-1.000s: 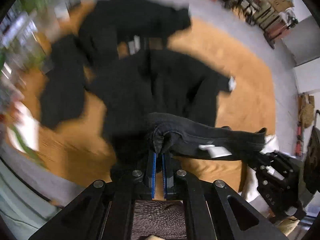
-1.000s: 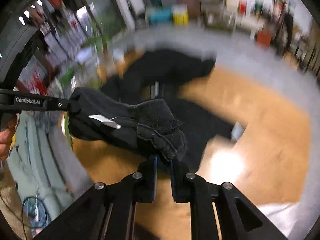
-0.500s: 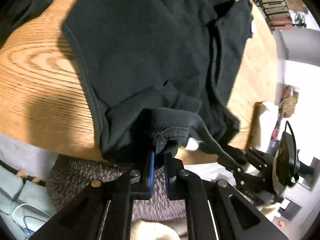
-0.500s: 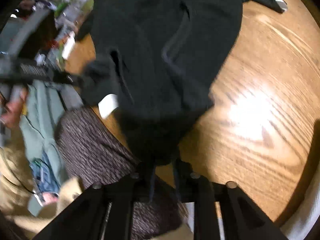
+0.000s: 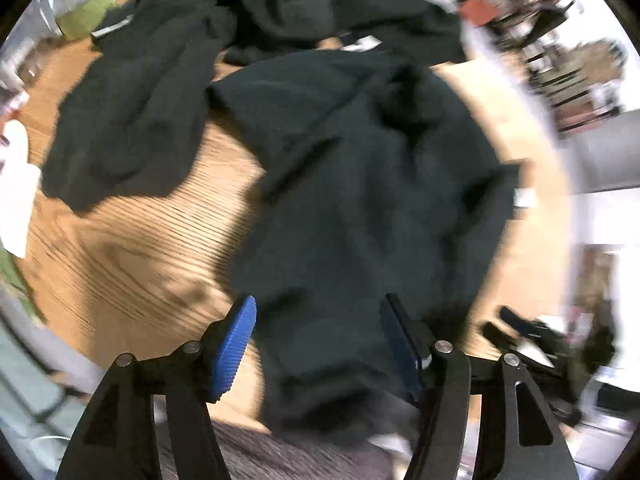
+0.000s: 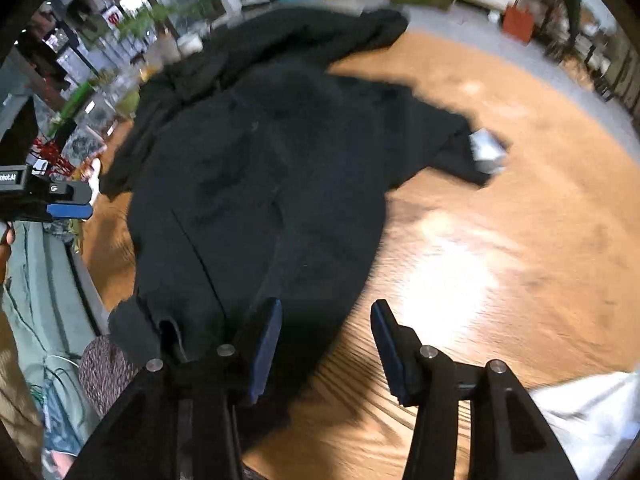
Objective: Fold clothes
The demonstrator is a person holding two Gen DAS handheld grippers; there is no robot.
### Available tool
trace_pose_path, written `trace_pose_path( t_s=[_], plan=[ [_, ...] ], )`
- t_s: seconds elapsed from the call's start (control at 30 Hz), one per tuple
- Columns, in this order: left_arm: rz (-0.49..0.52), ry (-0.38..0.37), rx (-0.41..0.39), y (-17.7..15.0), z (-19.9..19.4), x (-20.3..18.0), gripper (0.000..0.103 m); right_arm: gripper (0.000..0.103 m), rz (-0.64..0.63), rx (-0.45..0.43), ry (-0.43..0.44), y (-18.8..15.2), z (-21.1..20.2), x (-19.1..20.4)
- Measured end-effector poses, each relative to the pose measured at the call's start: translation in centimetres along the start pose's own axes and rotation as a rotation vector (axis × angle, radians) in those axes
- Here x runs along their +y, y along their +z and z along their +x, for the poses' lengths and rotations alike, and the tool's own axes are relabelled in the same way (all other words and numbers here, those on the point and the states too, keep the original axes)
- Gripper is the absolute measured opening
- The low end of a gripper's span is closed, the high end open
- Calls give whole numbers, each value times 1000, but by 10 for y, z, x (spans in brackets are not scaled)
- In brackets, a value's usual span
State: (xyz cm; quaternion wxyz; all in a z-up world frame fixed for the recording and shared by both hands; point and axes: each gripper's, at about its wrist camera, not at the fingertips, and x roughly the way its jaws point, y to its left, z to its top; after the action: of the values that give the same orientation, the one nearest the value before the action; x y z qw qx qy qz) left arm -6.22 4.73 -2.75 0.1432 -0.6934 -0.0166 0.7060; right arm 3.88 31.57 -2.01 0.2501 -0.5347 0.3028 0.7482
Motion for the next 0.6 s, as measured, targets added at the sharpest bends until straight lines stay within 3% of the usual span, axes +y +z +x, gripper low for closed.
trace_pose_path(
  t_s=[0.07,0.13,0.17,0.2,0.23,0.3,0.33,0.37,0.43,0.6],
  plan=[
    [23,81,9,2,22,-2,66,50,-1,48,8,6,35,12],
    [3,87,41,4,40,2,65,51,-21,74,-16,11,54,21],
    [-15,69,53,5,46,5,64,57,-37,90,-40,13,63,26],
    [-31,46,51,6,49,7,56,59,-65,89,-71,15,66,31],
    [-43,34,40,6,51,8,39,59,-96,86,-102,16,68,36],
    [-60,30,30,4,51,9,13,51,-156,78,-164,16,71,46],
    [-62,26,29,4,50,9,11,43,-202,70,-195,14,71,50],
    [-64,25,24,3,48,8,10,28,-236,61,-185,11,70,52],
    [-63,35,7,1,41,9,7,11,-231,69,-180,11,66,45],
    [-71,68,-48,-6,11,26,6,9,-31,8,-129,3,23,-25]
  ],
)
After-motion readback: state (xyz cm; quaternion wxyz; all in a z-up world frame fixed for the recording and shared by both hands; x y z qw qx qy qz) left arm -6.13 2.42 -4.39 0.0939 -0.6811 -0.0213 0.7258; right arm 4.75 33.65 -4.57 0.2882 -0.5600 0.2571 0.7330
